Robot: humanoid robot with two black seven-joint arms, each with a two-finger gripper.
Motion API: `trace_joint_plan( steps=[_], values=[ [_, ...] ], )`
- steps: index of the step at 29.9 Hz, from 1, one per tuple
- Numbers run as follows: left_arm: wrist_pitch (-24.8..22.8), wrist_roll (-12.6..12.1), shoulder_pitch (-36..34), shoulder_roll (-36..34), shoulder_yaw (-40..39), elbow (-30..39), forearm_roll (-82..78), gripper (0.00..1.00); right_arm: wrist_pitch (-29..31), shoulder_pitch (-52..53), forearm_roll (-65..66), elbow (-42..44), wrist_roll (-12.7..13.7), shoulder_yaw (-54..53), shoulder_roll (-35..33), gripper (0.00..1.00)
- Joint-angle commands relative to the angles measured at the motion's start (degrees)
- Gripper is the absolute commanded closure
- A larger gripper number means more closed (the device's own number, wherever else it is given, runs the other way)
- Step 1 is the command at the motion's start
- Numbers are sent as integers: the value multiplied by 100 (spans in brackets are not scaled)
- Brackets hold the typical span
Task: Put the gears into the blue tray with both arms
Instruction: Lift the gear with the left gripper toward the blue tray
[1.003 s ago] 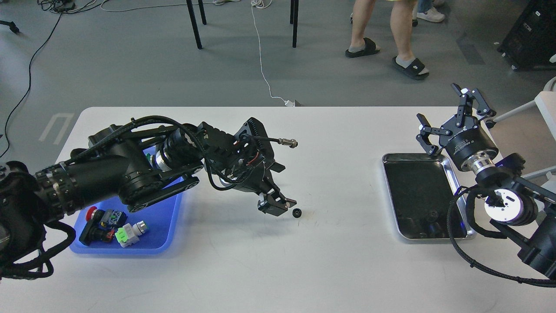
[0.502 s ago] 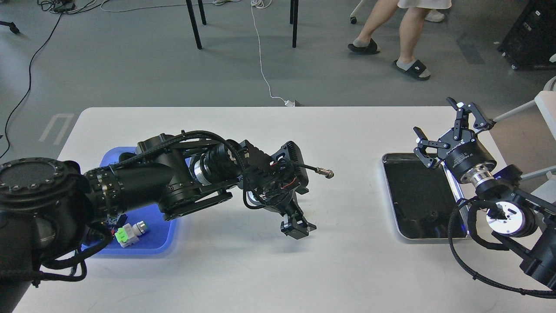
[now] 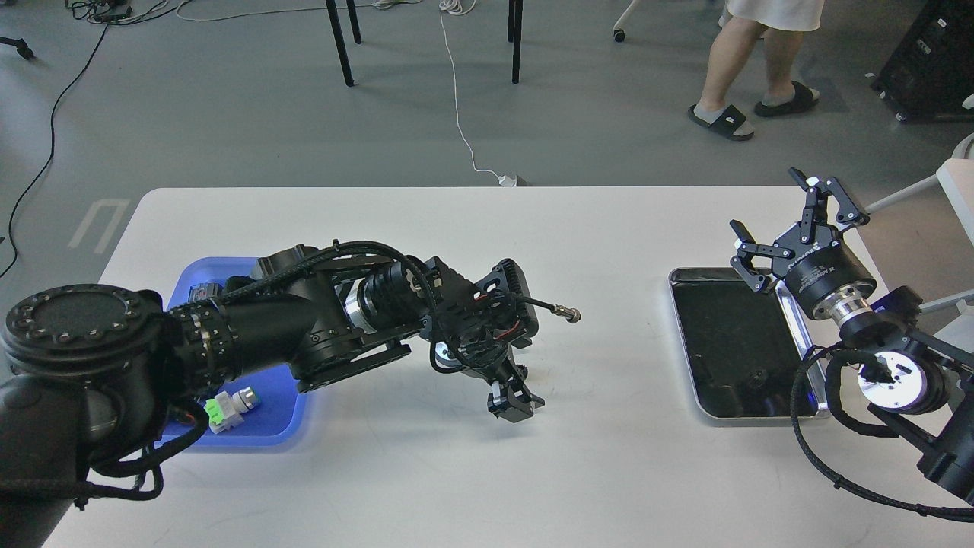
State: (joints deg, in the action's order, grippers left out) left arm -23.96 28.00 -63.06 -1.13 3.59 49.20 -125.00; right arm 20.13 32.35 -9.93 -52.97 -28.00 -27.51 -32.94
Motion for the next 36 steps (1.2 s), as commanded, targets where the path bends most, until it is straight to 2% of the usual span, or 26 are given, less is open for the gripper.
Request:
trace_joint_plan(
  steps=[1, 5, 7, 9, 10, 16, 20, 24, 32, 36],
  values=[
    [6, 0, 75, -10, 1, -51, 0, 11, 0, -1, -1, -2, 0, 0, -11, 2],
    [6, 0, 93, -28, 1, -51, 0, 12, 0, -1, -1, -2, 0, 0, -37, 2],
    [6, 0, 93, -45, 1, -60, 0, 17, 0, -1, -1, -2, 0, 0, -28, 2],
    [6, 0, 101, -45, 1, -104, 0, 32, 0, -1, -1, -11, 0, 0, -28, 2],
    [6, 0, 110, -45, 1, -113, 0, 34, 0, -1, -1, -11, 0, 0, -28, 2],
    [14, 0, 101, -45, 1, -148, 0, 66, 0, -1, -1, -11, 0, 0, -28, 2],
    [14, 0, 110, -45, 1, -139, 0, 69, 0, -1, -1, -11, 0, 0, -37, 2],
    [14, 0, 101, -63, 1, -148, 0, 79, 0, 8, -1, -11, 0, 0, -37, 2],
    [23, 0, 22, -115, -104, -78, 0, 79, -9, 17, -1, -11, 0, 0, -37, 2],
    [93, 0, -162, -580, -192, 255, 0, 79, -9, 17, -1, -11, 0, -9, -37, 2]
  ],
)
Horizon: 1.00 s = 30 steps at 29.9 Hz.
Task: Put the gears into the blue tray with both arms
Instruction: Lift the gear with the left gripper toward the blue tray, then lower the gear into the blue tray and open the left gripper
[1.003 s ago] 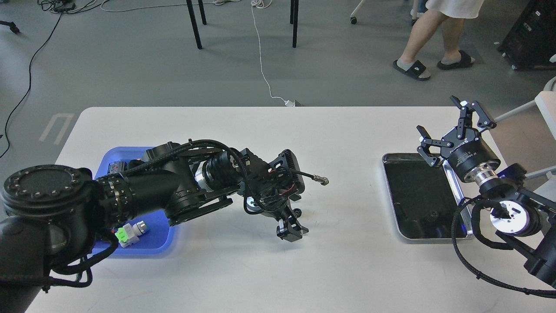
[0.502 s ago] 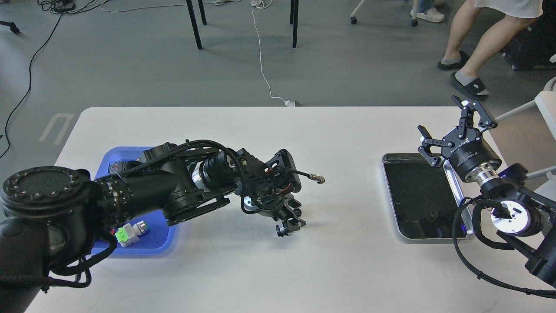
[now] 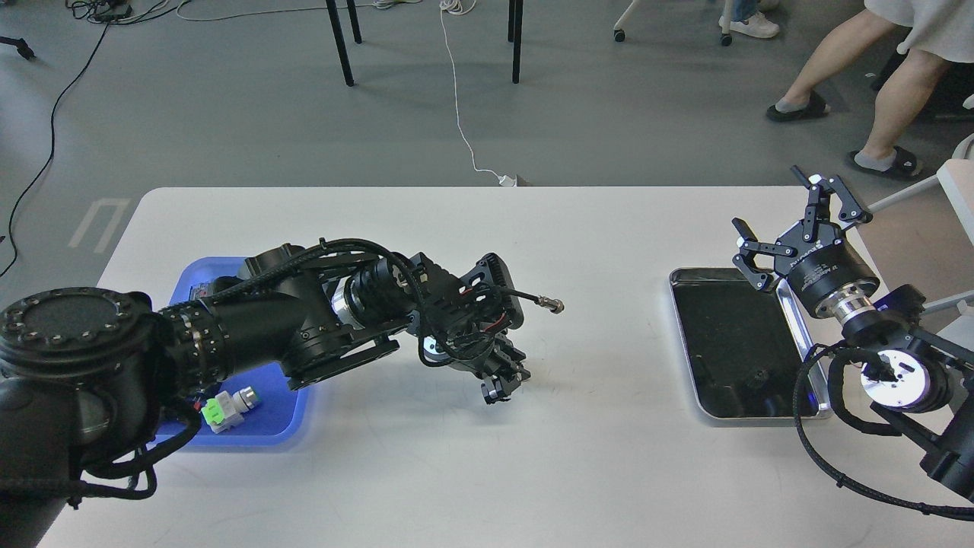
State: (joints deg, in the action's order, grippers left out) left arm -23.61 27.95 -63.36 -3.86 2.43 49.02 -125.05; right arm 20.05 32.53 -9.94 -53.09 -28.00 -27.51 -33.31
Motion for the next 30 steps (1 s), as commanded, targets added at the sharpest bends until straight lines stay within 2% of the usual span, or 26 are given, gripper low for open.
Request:
trace_joint_plan(
  steps=[1, 7, 15, 23, 30],
  values=[
    [75, 5, -176, -456, -120, 414, 5, 78, -1, -2, 0, 0, 0, -8, 0, 2],
    [76, 5, -176, -1967, -629, 1232, 5, 77, -1, -2, 0, 0, 0, -8, 0, 2],
    [23, 5, 122, -3374, -621, 1338, 807, 76, -27, 51, 97, 35, 0, 9, 87, 2],
    [-30, 5, 772, -4140, -683, 1347, 816, 76, -36, 78, 97, 27, 0, 27, 87, 2],
    [-47, 5, 1151, -4334, -709, 1294, 842, 74, -36, 69, 97, 27, 0, 27, 87, 2]
  ],
)
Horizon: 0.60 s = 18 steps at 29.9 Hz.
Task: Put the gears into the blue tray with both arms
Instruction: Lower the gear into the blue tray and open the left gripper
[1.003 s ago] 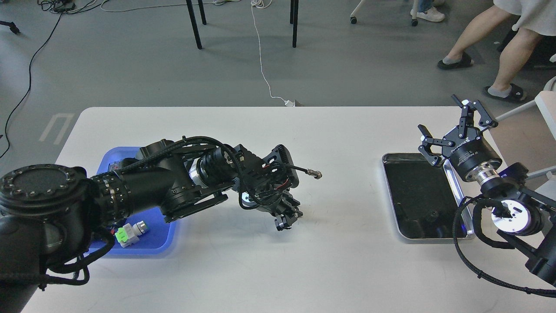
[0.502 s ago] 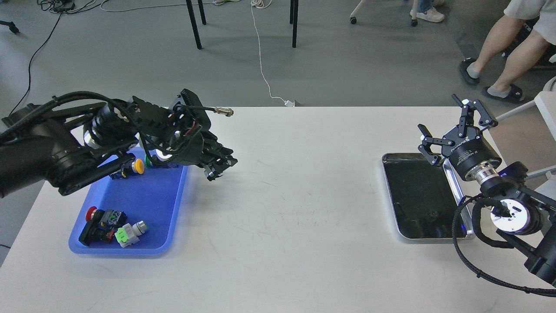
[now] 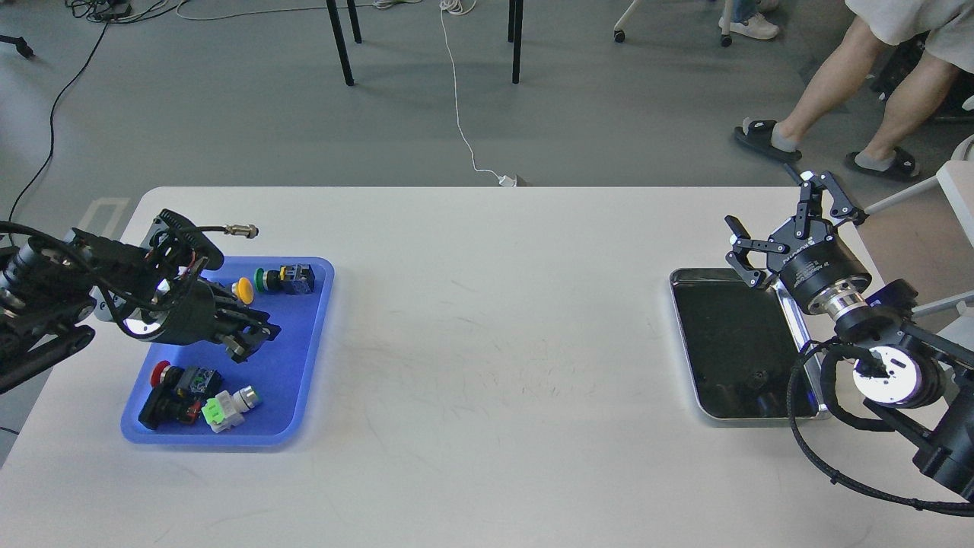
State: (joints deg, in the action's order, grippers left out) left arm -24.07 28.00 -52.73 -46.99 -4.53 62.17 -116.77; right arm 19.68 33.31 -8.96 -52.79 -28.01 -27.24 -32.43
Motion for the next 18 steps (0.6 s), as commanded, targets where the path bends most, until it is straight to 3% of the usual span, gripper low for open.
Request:
trace_joint_plan(
  steps=[1, 9, 15, 18],
  values=[
    [-1, 0, 87, -12, -12, -38, 14, 73, 0, -9, 0, -3, 1, 0, 8, 2],
    [34, 0, 131, 84, -12, -337, 23, 62, 0, -26, 0, -12, 1, 9, -9, 2],
    [69, 0, 140, 67, -47, -337, 268, 19, 0, -35, 0, -29, 1, 9, -9, 2],
    [69, 0, 140, 67, -301, -337, 690, 14, 0, -26, 0, -29, 1, 9, -18, 2]
  ],
)
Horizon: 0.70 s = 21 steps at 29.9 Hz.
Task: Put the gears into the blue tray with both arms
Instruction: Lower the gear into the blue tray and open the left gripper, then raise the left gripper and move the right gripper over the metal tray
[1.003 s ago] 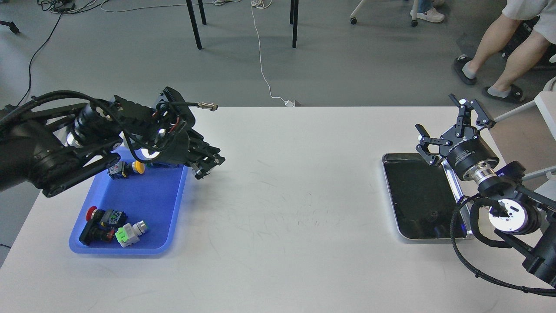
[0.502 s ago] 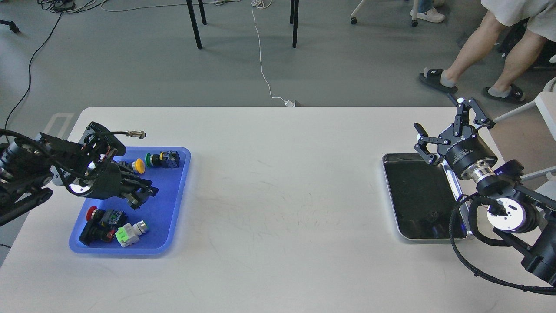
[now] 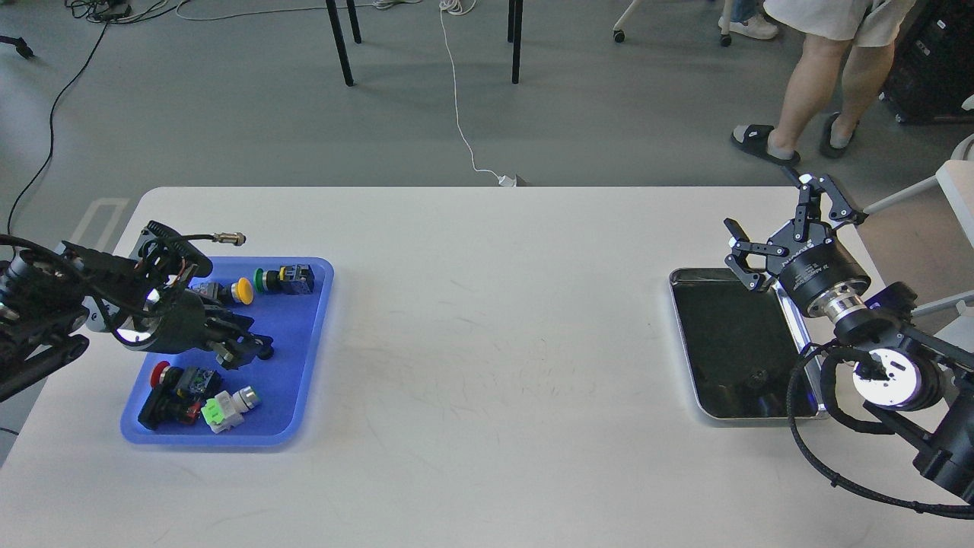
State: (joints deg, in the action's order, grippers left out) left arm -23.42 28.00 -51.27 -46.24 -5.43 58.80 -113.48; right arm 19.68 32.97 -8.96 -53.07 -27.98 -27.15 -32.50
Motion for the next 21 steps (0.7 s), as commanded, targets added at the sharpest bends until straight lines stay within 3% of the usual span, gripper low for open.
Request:
trace_joint_plan(
  steps=[1, 9, 11, 14, 21],
  values=[
    [4, 0, -6, 9, -343, 9, 562, 13, 0, 8, 0, -2, -2, -1, -10, 2],
    [22, 0, 222, 45, -1118, 439, 3647, 4, 0, 8, 0, -28, -2, -9, -54, 2],
    [22, 0, 546, 80, -1398, 658, 5452, 3, 9, 8, 0, -28, -2, -9, -54, 2],
    [22, 0, 1108, 272, -2064, 913, 6748, 2, 9, -10, 0, -28, -2, -9, -63, 2],
    [22, 0, 2699, 1256, -4052, 896, 7085, 2, 35, -1, 105, -37, -2, -9, -81, 2]
  ],
)
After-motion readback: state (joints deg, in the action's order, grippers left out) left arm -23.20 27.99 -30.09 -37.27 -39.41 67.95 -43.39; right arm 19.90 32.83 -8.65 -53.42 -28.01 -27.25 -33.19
